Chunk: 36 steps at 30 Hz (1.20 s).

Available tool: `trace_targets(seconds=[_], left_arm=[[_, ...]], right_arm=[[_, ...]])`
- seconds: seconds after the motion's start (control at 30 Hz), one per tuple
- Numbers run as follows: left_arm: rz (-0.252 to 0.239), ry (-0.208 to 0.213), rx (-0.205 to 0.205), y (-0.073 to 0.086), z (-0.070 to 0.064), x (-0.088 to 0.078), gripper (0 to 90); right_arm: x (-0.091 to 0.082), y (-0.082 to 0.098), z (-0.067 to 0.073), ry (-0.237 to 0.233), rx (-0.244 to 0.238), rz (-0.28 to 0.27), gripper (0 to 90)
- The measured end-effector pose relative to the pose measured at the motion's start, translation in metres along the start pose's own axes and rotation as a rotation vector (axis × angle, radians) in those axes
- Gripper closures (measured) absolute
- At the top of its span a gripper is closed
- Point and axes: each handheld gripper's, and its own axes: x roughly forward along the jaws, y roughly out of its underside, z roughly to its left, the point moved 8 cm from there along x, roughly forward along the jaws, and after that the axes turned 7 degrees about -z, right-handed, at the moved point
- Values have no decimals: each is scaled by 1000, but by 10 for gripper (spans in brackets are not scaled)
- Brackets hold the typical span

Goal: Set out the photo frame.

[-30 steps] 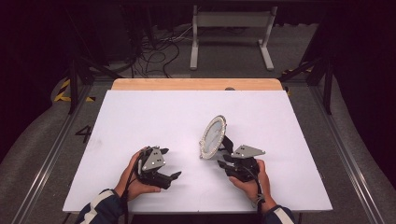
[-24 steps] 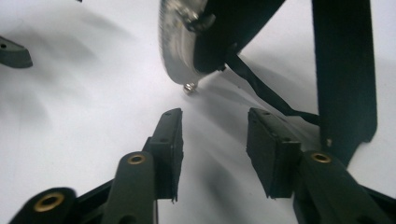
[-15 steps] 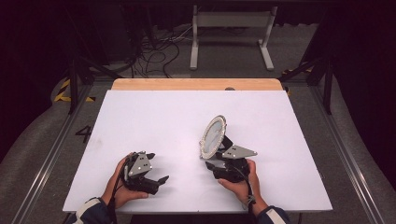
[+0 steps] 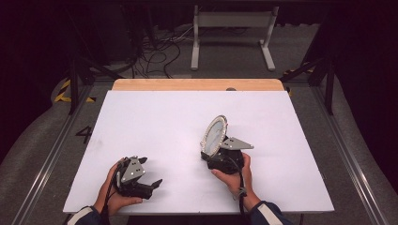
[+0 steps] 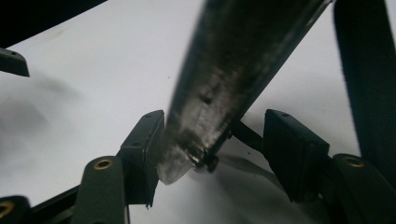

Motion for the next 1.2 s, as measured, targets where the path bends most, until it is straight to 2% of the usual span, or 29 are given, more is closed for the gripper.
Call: trace_targets(seconds=[0.27, 0.37, 0.43, 0.57, 0.83, 1.2], left_arm=[[4, -13, -3, 3, 2, -4, 98], [13, -11, 2, 4, 2, -3, 99], [14, -9, 4, 4, 2, -3, 99], [18, -8, 4, 5, 2, -2, 102], [24, 0, 17, 4, 1, -2, 104], [26, 17, 25, 2, -2, 0, 106]], right_arm=[[8, -3, 1, 64, -14, -28, 438], [8, -3, -2, 74, -4, -30, 510], [6, -3, -2, 49, -8, -20, 543], [6, -3, -2, 36, -15, -8, 554], [-1, -1, -6, -28, -3, 20, 610], [-10, 1, -10, -66, -18, 25, 649]])
